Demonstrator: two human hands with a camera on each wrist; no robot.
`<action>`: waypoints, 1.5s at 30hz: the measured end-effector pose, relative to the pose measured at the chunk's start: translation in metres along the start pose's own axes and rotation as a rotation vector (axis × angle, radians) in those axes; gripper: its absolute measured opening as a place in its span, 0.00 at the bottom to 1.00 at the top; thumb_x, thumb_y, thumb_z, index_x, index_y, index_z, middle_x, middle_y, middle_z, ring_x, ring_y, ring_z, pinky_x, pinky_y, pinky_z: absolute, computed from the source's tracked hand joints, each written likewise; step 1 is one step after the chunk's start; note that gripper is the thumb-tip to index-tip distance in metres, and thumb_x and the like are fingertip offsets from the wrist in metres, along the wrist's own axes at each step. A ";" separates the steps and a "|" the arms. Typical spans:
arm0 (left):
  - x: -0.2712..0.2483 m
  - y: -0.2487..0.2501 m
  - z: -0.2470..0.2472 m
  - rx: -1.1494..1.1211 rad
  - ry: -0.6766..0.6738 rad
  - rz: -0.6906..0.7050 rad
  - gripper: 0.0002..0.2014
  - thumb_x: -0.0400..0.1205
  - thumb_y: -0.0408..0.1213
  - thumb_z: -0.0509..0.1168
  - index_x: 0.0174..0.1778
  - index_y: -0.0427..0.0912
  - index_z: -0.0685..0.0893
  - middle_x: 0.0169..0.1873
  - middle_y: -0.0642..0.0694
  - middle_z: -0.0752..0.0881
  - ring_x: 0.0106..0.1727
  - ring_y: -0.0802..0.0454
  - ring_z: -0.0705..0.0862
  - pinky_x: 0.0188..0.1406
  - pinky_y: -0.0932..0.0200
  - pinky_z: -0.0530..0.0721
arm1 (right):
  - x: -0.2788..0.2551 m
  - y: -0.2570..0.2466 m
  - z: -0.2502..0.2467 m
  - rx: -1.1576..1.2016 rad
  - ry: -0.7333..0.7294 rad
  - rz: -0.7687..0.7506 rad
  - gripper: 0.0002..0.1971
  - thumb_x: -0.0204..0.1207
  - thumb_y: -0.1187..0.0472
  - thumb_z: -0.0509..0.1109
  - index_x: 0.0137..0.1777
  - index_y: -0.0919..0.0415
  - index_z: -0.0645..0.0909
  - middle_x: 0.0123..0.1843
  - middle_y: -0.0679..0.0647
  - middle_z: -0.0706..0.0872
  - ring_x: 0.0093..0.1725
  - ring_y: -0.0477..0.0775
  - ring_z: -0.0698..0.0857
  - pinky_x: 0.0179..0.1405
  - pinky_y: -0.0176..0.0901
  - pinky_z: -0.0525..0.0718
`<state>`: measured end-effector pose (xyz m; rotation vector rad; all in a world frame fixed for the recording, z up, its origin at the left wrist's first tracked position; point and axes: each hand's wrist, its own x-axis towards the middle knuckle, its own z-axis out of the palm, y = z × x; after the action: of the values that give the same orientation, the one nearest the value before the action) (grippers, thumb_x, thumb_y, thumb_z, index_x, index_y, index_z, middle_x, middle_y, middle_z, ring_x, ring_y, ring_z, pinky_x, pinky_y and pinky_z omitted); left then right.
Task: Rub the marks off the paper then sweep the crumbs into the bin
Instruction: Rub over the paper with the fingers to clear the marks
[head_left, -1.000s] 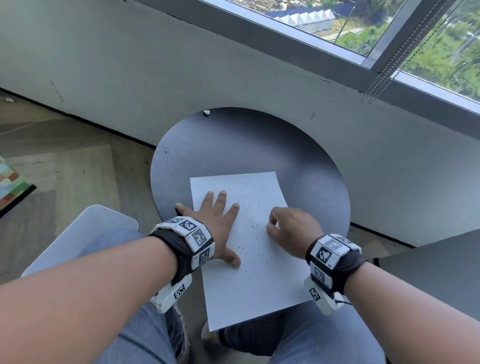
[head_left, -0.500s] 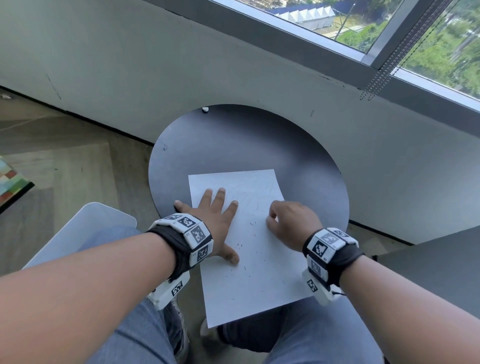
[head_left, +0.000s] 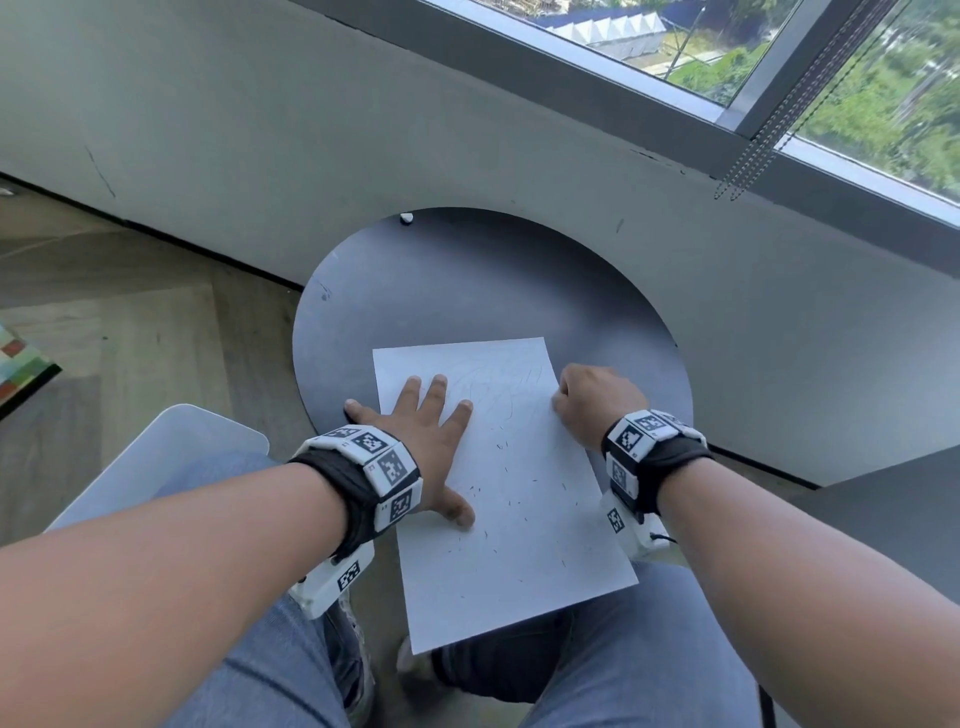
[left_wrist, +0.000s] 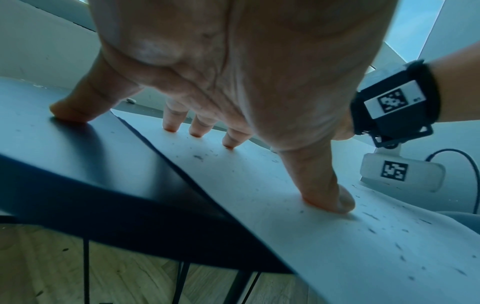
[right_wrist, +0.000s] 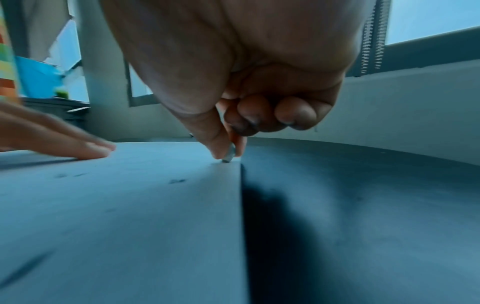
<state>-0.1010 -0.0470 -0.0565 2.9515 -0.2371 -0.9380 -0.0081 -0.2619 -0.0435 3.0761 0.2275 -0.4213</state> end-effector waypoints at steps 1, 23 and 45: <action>0.000 0.000 0.000 -0.002 0.002 0.001 0.68 0.64 0.81 0.68 0.88 0.57 0.33 0.87 0.46 0.27 0.89 0.39 0.32 0.71 0.10 0.56 | -0.007 -0.004 0.003 -0.004 0.005 -0.027 0.09 0.80 0.55 0.58 0.46 0.57 0.77 0.47 0.55 0.84 0.45 0.62 0.82 0.41 0.48 0.81; 0.003 -0.001 0.003 -0.008 0.015 0.009 0.68 0.64 0.81 0.68 0.88 0.56 0.33 0.87 0.46 0.28 0.88 0.39 0.32 0.70 0.09 0.56 | -0.040 -0.027 0.011 0.018 -0.038 -0.236 0.09 0.83 0.50 0.60 0.50 0.53 0.79 0.49 0.50 0.85 0.51 0.58 0.82 0.50 0.52 0.84; 0.002 -0.002 0.003 -0.007 -0.014 0.026 0.67 0.67 0.80 0.66 0.87 0.55 0.31 0.86 0.46 0.25 0.88 0.39 0.29 0.69 0.06 0.52 | -0.020 0.013 0.005 0.051 -0.035 -0.081 0.07 0.82 0.51 0.61 0.46 0.52 0.78 0.47 0.49 0.84 0.50 0.58 0.81 0.48 0.50 0.83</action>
<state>-0.1008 -0.0456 -0.0602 2.9285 -0.2717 -0.9544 -0.0262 -0.2781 -0.0432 3.1147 0.3468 -0.4917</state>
